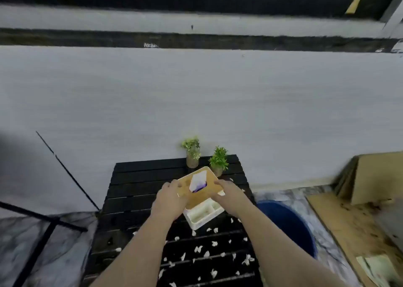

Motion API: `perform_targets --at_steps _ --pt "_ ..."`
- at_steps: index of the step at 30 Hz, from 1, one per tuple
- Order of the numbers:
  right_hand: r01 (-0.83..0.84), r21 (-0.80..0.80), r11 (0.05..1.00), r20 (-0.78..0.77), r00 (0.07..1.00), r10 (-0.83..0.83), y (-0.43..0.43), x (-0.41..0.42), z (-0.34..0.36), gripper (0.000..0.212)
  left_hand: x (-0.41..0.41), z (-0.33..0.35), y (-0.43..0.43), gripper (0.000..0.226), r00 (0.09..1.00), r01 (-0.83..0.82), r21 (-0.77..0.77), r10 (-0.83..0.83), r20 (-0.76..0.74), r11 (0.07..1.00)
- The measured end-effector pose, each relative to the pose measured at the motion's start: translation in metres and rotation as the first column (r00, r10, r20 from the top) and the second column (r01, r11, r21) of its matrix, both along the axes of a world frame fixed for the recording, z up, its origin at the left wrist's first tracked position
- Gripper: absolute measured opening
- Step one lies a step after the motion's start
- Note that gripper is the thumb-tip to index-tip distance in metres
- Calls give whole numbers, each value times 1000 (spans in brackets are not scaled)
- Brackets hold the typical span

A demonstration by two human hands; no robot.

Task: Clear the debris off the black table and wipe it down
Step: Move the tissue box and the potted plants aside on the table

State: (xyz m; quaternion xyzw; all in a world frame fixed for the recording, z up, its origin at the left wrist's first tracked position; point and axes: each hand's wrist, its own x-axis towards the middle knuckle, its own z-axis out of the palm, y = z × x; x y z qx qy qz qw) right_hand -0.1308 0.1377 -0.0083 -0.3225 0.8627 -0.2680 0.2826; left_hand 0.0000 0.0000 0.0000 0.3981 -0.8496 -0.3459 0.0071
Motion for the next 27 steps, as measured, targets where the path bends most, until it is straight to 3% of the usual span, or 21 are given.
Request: perform_targets --at_steps 5,11,23,27 --pt "114 -166 980 -106 986 -132 1 -10 -78 50 -5 -83 14 49 982 -153 -83 141 -129 985" --pt "76 -345 936 55 997 -61 3 -29 -137 48 -10 -142 17 50 924 -120 66 136 -358 991" --pt "88 -522 848 93 995 -46 8 -17 -152 42 -10 -172 39 44 775 -165 190 246 -582 968" --pt "37 -557 830 90 996 16 5 -2 -135 59 7 -158 28 47 737 -200 181 270 -620 963"
